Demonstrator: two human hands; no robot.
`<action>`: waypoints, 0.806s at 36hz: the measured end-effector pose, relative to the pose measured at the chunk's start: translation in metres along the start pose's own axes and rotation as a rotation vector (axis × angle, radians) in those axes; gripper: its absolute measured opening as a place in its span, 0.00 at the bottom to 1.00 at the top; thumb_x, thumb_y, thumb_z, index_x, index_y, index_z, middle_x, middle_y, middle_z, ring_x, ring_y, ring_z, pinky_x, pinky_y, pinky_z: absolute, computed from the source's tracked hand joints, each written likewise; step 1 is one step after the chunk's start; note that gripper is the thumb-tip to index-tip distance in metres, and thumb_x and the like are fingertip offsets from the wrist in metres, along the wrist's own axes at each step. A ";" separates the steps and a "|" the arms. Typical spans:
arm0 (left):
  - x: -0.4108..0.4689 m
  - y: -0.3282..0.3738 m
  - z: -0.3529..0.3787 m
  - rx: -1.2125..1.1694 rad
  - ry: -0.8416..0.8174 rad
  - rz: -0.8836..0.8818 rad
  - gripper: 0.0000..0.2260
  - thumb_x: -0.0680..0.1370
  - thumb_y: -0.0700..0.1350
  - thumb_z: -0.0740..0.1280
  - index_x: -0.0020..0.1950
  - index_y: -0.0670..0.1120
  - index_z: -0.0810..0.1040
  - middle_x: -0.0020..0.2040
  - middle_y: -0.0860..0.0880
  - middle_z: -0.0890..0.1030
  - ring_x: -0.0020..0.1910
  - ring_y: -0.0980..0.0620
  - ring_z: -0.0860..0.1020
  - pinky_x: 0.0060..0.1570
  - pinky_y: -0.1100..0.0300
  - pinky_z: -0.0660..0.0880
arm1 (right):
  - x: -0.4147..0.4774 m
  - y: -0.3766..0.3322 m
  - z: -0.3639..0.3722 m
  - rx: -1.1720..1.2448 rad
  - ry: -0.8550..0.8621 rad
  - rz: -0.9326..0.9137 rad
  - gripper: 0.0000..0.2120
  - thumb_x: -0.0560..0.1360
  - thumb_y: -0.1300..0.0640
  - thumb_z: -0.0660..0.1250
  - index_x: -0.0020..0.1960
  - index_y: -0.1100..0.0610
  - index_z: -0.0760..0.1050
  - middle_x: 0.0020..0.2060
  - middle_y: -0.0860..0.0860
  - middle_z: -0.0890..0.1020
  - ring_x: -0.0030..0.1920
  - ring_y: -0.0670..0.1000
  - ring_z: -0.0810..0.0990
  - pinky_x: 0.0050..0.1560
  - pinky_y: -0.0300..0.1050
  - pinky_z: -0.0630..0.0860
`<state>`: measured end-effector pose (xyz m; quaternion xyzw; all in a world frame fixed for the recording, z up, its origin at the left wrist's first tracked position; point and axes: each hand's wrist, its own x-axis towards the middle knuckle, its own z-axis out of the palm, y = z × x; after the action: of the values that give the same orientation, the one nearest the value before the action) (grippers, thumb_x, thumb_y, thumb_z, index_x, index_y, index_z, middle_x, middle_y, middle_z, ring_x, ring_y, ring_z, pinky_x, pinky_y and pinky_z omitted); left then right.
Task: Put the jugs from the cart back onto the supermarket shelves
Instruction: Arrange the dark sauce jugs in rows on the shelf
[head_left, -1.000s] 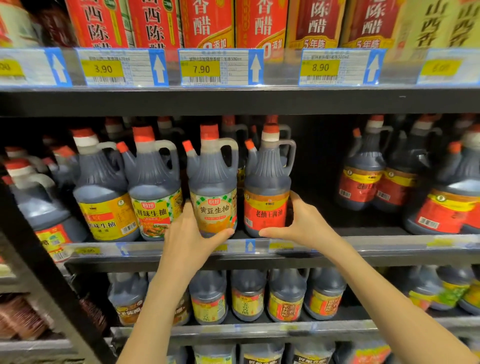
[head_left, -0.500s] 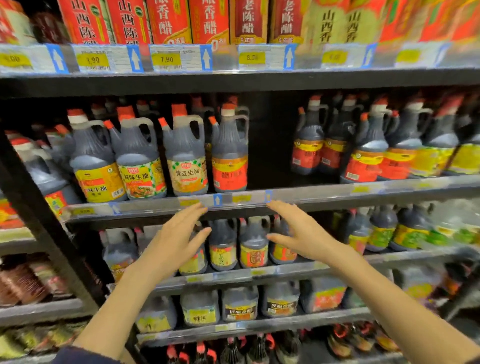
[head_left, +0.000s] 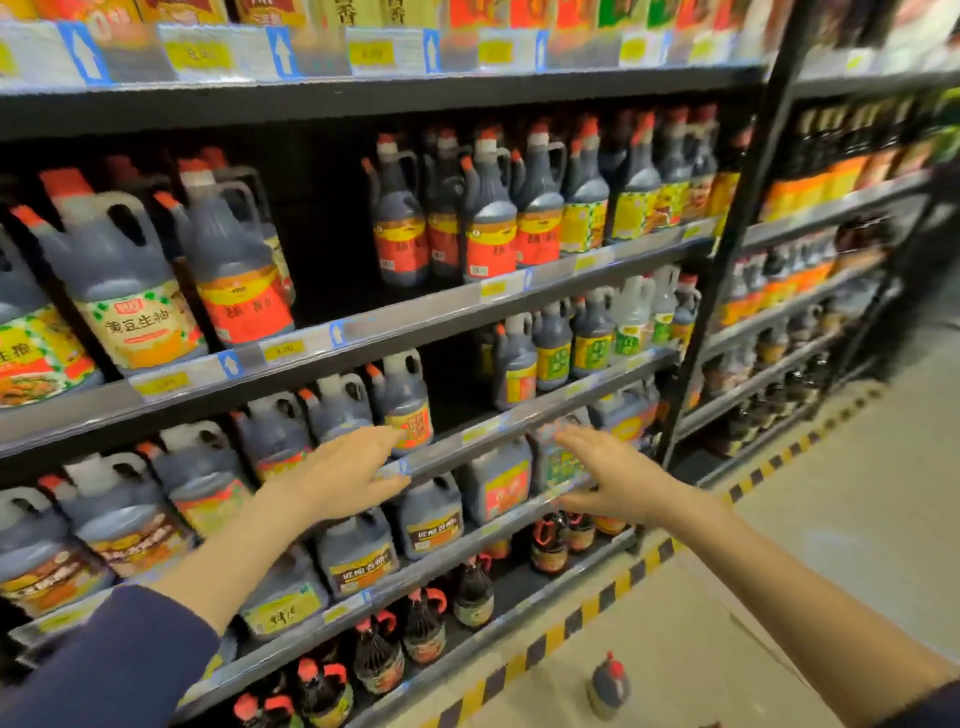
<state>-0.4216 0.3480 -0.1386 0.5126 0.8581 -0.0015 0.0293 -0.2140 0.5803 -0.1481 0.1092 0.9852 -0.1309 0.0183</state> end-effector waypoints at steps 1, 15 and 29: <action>0.009 0.007 0.002 -0.009 -0.010 0.032 0.25 0.79 0.58 0.59 0.72 0.46 0.65 0.67 0.48 0.73 0.65 0.49 0.72 0.59 0.57 0.69 | -0.009 0.006 -0.001 0.005 0.007 0.025 0.37 0.75 0.42 0.65 0.77 0.53 0.53 0.76 0.49 0.59 0.75 0.49 0.58 0.71 0.41 0.58; 0.145 0.091 0.030 0.003 -0.149 0.432 0.30 0.77 0.59 0.64 0.76 0.51 0.61 0.74 0.54 0.65 0.72 0.53 0.65 0.67 0.57 0.66 | -0.093 0.086 0.010 0.000 0.000 0.504 0.37 0.74 0.44 0.67 0.76 0.57 0.55 0.74 0.54 0.63 0.73 0.53 0.61 0.70 0.43 0.58; 0.257 0.179 0.065 0.142 -0.355 0.847 0.33 0.77 0.58 0.65 0.78 0.51 0.56 0.77 0.52 0.61 0.73 0.53 0.63 0.69 0.58 0.65 | -0.123 0.111 0.042 0.171 0.097 0.969 0.38 0.74 0.46 0.68 0.76 0.57 0.54 0.75 0.54 0.60 0.74 0.53 0.59 0.72 0.43 0.56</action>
<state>-0.3826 0.6563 -0.2118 0.8105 0.5527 -0.1357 0.1386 -0.0690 0.6477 -0.2083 0.5619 0.8065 -0.1826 0.0222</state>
